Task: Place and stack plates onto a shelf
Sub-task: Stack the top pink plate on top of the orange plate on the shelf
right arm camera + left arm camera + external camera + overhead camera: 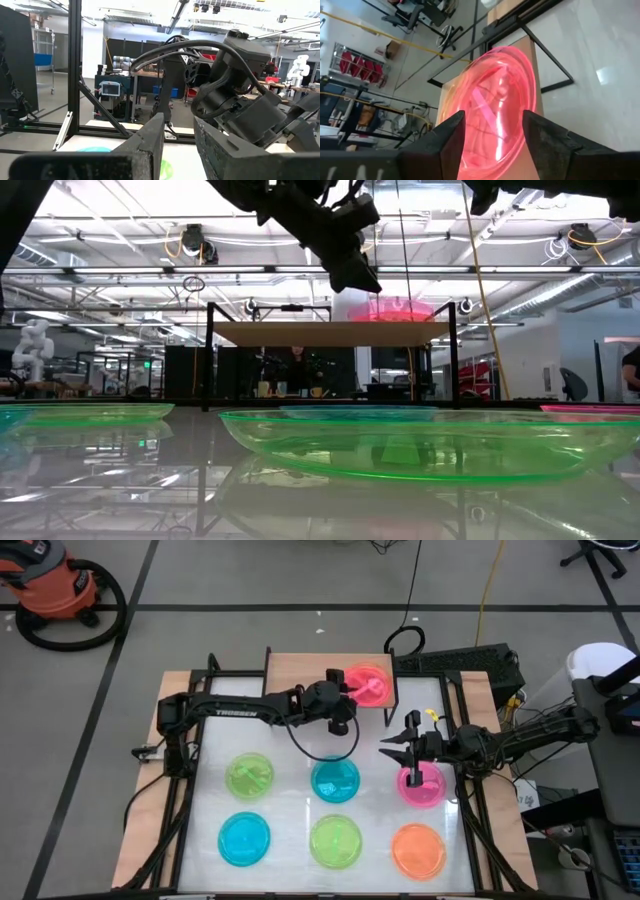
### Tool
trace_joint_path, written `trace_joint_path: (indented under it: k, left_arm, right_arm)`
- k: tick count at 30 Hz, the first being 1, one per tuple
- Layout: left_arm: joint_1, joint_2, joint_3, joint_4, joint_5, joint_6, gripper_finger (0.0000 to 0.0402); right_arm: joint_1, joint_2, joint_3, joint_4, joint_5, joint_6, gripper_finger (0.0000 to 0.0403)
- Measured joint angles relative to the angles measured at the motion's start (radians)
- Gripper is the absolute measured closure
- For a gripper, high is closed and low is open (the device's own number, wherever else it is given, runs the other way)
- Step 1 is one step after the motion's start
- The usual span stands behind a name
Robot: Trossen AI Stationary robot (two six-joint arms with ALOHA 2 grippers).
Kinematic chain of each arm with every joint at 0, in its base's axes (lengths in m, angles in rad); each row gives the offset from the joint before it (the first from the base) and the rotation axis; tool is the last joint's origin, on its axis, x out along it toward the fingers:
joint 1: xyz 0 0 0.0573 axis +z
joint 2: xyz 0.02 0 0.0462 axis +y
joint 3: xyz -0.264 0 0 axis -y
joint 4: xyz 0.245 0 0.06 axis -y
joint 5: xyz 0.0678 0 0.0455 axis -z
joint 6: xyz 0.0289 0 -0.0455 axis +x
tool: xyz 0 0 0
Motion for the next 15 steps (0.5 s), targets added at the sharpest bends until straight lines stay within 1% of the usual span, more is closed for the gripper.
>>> trace_joint_path:
  k: [8, 11, 15]
  left_arm:
    - [0.019, 0.004, -0.001, 0.011, -0.012, -0.059, 0.0197]
    - [0.014, -0.023, -0.003, 0.018, -0.049, -0.074, 0.0197]
    - [0.005, -0.073, -0.001, -0.014, -0.053, -0.091, 0.0197]
  right_arm:
    - [0.0, 0.0, 0.0, -0.004, 0.0, 0.002, 0.0314]
    - [0.0, 0.0, 0.0, -0.012, 0.0, 0.001, 0.0314]
    - [0.0, 0.0, 0.0, -0.016, 0.001, 0.002, 0.0314]
